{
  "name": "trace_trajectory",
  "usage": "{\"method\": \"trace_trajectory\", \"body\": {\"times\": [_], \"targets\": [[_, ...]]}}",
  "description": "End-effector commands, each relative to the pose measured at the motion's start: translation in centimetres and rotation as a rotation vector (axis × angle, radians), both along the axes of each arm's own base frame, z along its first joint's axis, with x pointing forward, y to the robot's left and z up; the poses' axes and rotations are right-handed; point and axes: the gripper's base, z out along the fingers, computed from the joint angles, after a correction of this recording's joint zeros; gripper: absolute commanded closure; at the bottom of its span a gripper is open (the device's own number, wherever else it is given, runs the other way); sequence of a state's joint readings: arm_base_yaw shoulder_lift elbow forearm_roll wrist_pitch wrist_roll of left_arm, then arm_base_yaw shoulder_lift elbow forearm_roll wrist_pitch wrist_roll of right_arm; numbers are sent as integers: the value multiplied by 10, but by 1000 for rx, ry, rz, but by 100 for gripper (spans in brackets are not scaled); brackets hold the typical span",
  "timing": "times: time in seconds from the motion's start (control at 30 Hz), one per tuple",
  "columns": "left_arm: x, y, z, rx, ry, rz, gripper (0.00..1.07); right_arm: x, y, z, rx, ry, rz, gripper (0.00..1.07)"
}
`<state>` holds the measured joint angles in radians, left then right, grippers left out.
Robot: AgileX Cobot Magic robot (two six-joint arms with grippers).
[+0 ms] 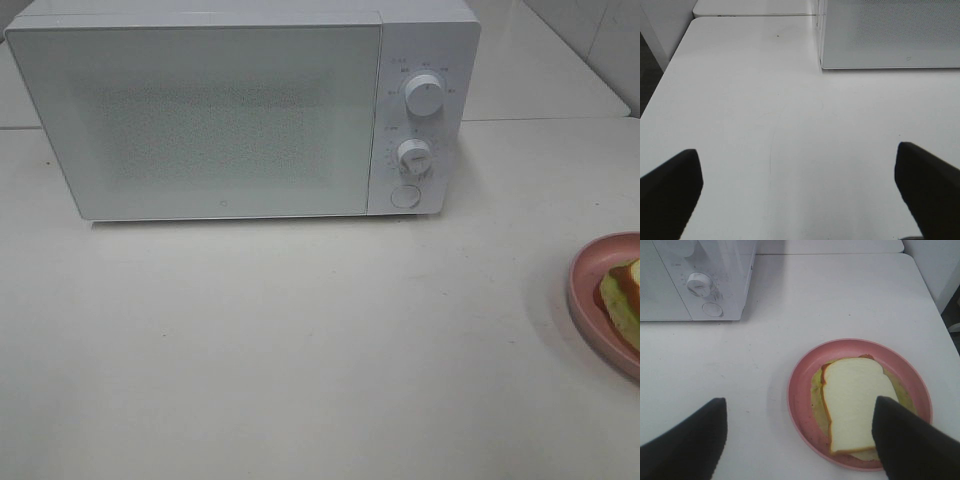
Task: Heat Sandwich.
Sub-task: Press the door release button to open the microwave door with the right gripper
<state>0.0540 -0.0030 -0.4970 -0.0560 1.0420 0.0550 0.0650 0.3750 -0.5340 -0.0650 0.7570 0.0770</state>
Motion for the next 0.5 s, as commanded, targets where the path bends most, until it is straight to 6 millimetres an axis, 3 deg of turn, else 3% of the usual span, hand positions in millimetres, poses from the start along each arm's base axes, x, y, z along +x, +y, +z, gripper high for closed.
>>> {"method": "trace_trajectory", "body": {"times": [0.03, 0.5], "targets": [[-4, 0, 0, 4, -30, -1, 7, 11, 1, 3, 0, -10, -1, 31], [-4, 0, 0, 4, -30, -1, 7, 68, 5, -10, -4, 52, 13, 31]]}}
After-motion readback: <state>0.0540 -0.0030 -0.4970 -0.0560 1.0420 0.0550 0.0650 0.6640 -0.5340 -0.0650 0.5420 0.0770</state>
